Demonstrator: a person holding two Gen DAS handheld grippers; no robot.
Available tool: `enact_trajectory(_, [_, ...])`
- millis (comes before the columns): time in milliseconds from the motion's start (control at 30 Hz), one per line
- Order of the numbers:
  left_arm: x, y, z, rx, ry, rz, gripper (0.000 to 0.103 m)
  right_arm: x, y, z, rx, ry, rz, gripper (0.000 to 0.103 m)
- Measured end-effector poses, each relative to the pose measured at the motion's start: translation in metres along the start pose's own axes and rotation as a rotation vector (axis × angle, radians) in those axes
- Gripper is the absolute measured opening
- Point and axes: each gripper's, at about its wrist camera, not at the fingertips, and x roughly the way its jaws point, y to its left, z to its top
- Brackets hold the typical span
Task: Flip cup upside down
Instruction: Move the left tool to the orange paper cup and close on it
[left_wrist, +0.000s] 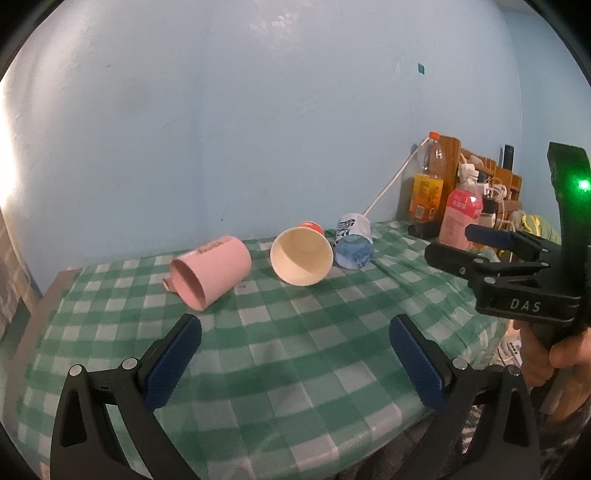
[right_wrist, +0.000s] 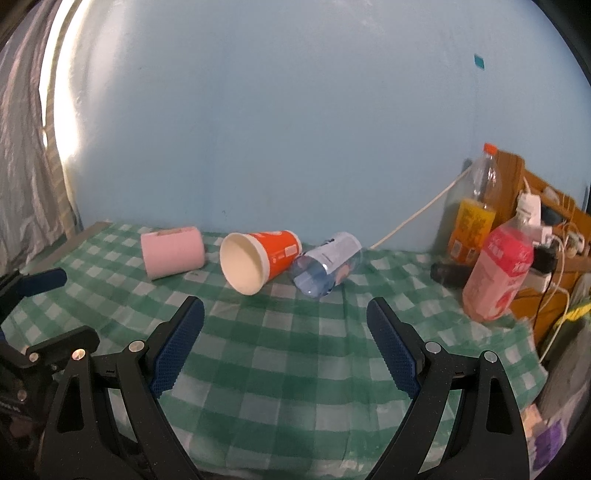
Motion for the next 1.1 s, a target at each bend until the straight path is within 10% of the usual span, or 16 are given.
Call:
enact_trajectory(433, [0.060, 0.002, 0.057, 0.024, 0.155, -0.013, 0.103, 0.029, -0.031, 0.044, 0.126, 0.058, 0.098, 0.089])
enact_trajectory(1100, [0.187, -0.023, 0.127, 0.073, 0.392, -0.013, 0.103, 0.143, -0.113, 0.073, 0.520, 0.371, 0.295, 0.089])
